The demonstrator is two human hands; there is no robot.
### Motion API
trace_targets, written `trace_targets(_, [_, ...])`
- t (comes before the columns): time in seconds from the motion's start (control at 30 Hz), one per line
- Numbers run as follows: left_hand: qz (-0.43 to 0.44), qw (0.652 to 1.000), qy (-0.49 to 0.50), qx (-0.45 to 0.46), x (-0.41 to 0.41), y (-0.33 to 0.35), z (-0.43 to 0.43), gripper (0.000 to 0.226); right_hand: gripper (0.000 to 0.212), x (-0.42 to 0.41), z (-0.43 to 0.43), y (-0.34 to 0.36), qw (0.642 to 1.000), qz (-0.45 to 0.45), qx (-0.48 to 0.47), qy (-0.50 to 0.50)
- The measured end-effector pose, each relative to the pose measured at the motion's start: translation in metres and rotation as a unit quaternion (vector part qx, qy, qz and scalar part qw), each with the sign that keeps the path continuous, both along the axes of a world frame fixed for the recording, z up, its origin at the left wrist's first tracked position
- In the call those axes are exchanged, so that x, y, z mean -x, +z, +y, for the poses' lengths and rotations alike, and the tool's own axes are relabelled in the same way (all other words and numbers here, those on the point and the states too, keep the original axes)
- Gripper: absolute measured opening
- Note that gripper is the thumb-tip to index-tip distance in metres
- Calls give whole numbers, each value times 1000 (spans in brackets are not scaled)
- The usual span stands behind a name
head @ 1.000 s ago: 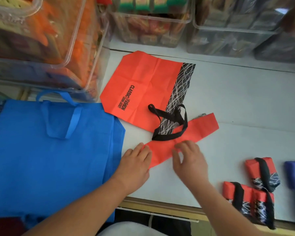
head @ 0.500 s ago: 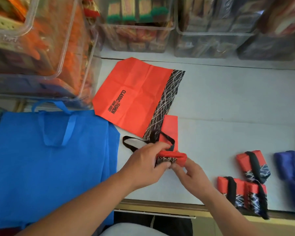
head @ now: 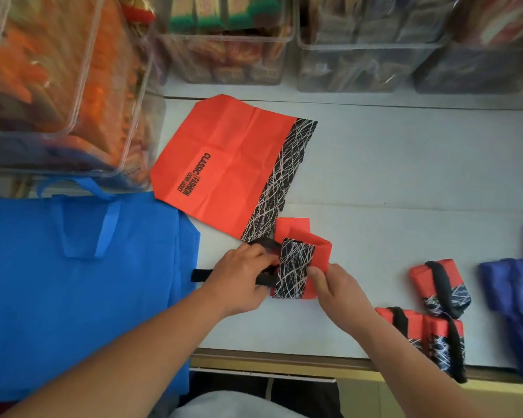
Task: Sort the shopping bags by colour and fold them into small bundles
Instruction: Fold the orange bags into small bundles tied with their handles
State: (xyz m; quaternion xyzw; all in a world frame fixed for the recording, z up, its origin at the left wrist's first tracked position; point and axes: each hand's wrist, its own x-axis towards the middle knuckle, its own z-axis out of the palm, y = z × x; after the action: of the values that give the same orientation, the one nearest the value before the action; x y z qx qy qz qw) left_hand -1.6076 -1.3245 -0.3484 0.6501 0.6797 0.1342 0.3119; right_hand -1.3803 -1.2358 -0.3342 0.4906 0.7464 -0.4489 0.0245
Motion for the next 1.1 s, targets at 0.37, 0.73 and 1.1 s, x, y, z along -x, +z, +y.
trace_targets(0.37, [52,972,195,123,41,26,-33,52,36,16,5,-7,997,-45,-34,-61])
trace_targets(0.73, [64,994,-88,-11,-23,15,-22,56,36,58,33,-15,983,-147,-1,-110])
trace_targets(1.1, [35,998,-39,-43,-24,-22,-14,59,29,60,67,-16,987,60,-10,-150])
